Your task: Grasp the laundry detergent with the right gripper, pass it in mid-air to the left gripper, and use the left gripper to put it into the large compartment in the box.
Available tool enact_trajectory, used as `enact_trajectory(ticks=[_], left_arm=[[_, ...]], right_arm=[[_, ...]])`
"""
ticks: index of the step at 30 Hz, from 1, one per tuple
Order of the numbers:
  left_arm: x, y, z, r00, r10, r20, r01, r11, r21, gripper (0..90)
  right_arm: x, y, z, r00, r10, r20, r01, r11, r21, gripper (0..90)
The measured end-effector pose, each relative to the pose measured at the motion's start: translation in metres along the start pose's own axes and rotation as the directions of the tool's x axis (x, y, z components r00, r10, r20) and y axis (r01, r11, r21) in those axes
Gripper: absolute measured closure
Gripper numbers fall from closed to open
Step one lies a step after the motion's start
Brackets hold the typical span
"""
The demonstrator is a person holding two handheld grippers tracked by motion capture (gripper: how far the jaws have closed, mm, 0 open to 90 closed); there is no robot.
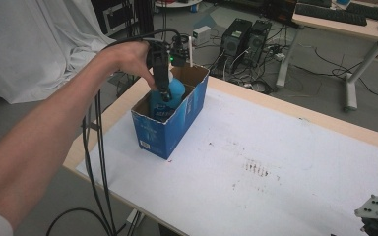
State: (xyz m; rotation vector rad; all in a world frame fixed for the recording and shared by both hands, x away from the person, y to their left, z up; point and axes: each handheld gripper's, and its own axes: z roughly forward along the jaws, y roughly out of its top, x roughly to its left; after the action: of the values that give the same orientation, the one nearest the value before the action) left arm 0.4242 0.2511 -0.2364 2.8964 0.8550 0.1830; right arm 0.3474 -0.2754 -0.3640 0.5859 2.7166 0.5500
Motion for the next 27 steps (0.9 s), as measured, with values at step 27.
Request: enact_trajectory(ticks=[27], left_arm=[[-0.003,-0.009,0.038,0.9896,0.143,0.015,-0.143,0.9894,0.021,38.0]], right_arm=[[0.001,0.005,0.006,0.9999,-0.010,0.000,0.010,1.000,0.011,12.6]])
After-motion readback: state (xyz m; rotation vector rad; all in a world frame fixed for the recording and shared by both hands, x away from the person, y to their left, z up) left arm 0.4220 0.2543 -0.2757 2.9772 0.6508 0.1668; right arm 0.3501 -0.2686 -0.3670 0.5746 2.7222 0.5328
